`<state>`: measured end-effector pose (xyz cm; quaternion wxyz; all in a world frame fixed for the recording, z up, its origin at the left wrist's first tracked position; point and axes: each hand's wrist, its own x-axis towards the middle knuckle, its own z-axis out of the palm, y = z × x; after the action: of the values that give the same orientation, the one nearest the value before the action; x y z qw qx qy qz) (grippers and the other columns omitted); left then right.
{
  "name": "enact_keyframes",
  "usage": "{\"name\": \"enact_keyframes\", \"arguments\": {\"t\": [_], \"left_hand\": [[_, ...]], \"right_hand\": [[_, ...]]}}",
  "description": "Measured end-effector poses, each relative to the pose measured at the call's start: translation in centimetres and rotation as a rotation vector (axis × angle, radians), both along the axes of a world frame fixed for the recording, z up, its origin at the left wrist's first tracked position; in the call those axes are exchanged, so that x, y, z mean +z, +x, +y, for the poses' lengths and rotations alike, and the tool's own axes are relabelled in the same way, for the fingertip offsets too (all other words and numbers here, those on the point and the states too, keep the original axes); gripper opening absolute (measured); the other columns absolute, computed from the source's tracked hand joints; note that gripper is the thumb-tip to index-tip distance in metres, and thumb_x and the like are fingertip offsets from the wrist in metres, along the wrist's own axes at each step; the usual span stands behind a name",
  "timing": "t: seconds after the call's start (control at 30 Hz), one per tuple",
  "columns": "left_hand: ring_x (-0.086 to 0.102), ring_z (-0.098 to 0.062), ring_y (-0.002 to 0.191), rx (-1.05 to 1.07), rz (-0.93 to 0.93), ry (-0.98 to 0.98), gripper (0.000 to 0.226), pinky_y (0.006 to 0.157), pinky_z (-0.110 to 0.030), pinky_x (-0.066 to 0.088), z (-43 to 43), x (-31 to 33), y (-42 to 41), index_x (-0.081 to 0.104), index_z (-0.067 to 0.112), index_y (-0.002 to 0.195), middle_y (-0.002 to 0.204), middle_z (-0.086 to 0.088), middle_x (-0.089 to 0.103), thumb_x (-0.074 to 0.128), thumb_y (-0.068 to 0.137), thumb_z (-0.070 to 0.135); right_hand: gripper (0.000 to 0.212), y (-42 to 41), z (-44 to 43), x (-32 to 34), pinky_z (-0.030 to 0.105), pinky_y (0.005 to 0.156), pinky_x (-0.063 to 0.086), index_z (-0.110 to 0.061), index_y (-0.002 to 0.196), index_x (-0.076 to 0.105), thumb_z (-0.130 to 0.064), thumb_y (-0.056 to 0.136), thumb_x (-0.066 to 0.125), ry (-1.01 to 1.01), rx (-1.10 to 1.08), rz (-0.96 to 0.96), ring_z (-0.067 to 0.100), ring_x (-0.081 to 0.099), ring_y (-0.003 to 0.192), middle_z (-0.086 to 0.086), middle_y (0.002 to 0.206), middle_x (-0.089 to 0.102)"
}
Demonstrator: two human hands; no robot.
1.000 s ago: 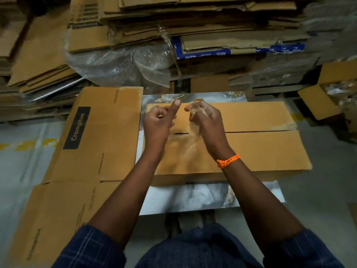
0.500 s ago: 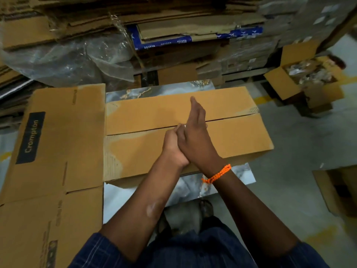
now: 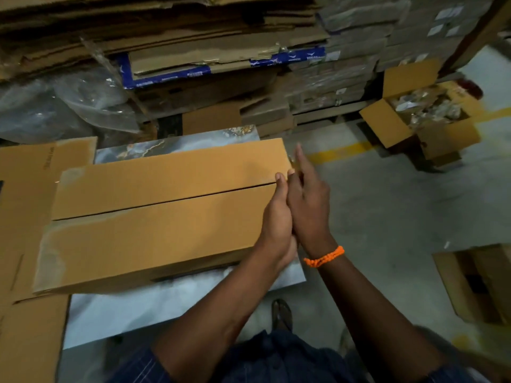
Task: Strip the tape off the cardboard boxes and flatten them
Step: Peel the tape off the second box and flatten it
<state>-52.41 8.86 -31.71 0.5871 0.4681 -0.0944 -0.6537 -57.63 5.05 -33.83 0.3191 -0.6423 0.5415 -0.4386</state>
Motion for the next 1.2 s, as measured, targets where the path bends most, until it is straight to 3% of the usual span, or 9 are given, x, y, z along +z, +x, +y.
{"name": "enact_keyframes", "arguments": {"t": [0.2,0.3,0.43,0.6,0.7,0.83,1.03,1.13,1.2], "left_hand": [[0.067,-0.012,0.108,-0.08,0.243,-0.087,0.037,0.095,-0.027,0.054,-3.1,-2.1,-2.8,0.052,0.013,0.14,0.125,-0.004,0.068,0.035,0.107,0.01],[0.069,-0.012,0.095,-0.094,0.229,-0.072,0.034,0.089,-0.025,0.057,-3.2,-3.2,-2.5,0.054,0.007,0.13,0.108,-0.005,0.07,0.039,0.101,-0.004],[0.068,-0.015,0.104,-0.199,-0.083,-0.059,0.033,0.093,-0.023,0.055,-4.1,-4.3,-1.7,0.059,-0.001,0.128,0.107,-0.009,0.071,0.047,0.099,-0.008],[0.069,-0.009,0.102,-0.398,-0.922,-0.163,0.029,0.093,-0.025,0.053,-5.7,-5.6,-0.4,0.07,0.01,0.122,0.113,-0.002,0.075,0.058,0.097,0.005],[0.066,-0.01,0.113,-0.428,-1.185,-0.232,0.028,0.099,-0.021,0.049,-5.5,-5.8,1.2,0.07,0.012,0.125,0.121,-0.001,0.073,0.06,0.099,0.015],[0.06,-0.02,0.121,-0.555,-1.493,-0.197,0.043,0.103,-0.032,0.046,-4.5,-6.7,6.1,0.062,0.016,0.136,0.131,-0.003,0.067,0.066,0.096,0.031],[0.034,-0.026,0.145,-0.922,-1.685,-0.043,0.095,0.117,-0.042,0.031,-3.6,-6.2,11.3,0.031,0.019,0.158,0.157,-0.006,0.038,0.073,0.083,0.06],[0.002,-0.028,0.157,-1.078,-1.726,0.118,0.129,0.126,-0.047,0.012,-3.3,-6.8,11.4,0.002,0.019,0.163,0.17,-0.01,0.001,0.07,0.071,0.078],[0.006,-0.031,0.156,-1.063,-1.733,0.201,0.14,0.126,-0.045,0.011,-3.5,-6.9,11.5,-0.001,0.016,0.162,0.169,-0.012,0.005,0.07,0.062,0.085]], "right_hand": [[0.044,-5.4,-4.9,-1.4,0.011,0.071,0.053,-0.009,0.147,0.047,-0.009,0.103,0.053,-0.229,0.092,0.059,0.006,0.069,0.085,0.001,0.097,0.074],[0.02,-5.5,-7.1,-1.1,0.033,0.059,0.057,-0.01,0.108,0.073,-0.024,0.101,0.061,-0.078,0.086,-0.065,0.007,0.065,0.057,0.003,0.068,0.07],[0.083,-4.6,-7.5,-1.3,0.037,0.047,0.039,0.008,0.058,0.052,-0.068,0.091,0.051,0.121,0.053,-0.22,0.017,0.046,0.045,0.014,0.045,0.049],[0.08,-5.1,-9.2,-5.0,0.034,0.048,0.023,-0.009,0.05,0.034,-0.08,0.087,0.041,0.216,0.054,-0.064,0.013,0.032,0.046,0.004,0.048,0.033],[0.068,-5.8,-11.4,-7.3,0.033,0.057,0.03,-0.014,0.064,0.045,-0.078,0.089,0.044,0.287,0.031,0.05,0.016,0.046,0.058,0.0,0.059,0.046],[0.056,-6.6,-14.9,-9.8,0.039,0.107,0.036,-0.012,0.129,0.044,-0.043,0.088,0.066,0.465,0.25,0.306,0.029,0.046,0.128,0.011,0.134,0.049],[0.07,-6.7,-17.5,-9.5,0.036,0.078,0.042,-0.003,0.138,0.044,0.018,0.073,0.055,0.161,0.192,0.477,0.047,0.058,0.111,0.033,0.128,0.056],[0.069,-6.4,-18.0,-8.1,0.038,0.097,0.044,-0.002,0.141,0.047,0.022,0.076,0.055,0.051,0.083,0.529,0.042,0.052,0.124,0.027,0.135,0.053],[0.057,-6.8,-18.1,-8.0,0.042,0.099,0.047,-0.005,0.134,0.054,0.013,0.081,0.061,0.021,0.045,0.617,0.039,0.051,0.121,0.022,0.132,0.053]]}}
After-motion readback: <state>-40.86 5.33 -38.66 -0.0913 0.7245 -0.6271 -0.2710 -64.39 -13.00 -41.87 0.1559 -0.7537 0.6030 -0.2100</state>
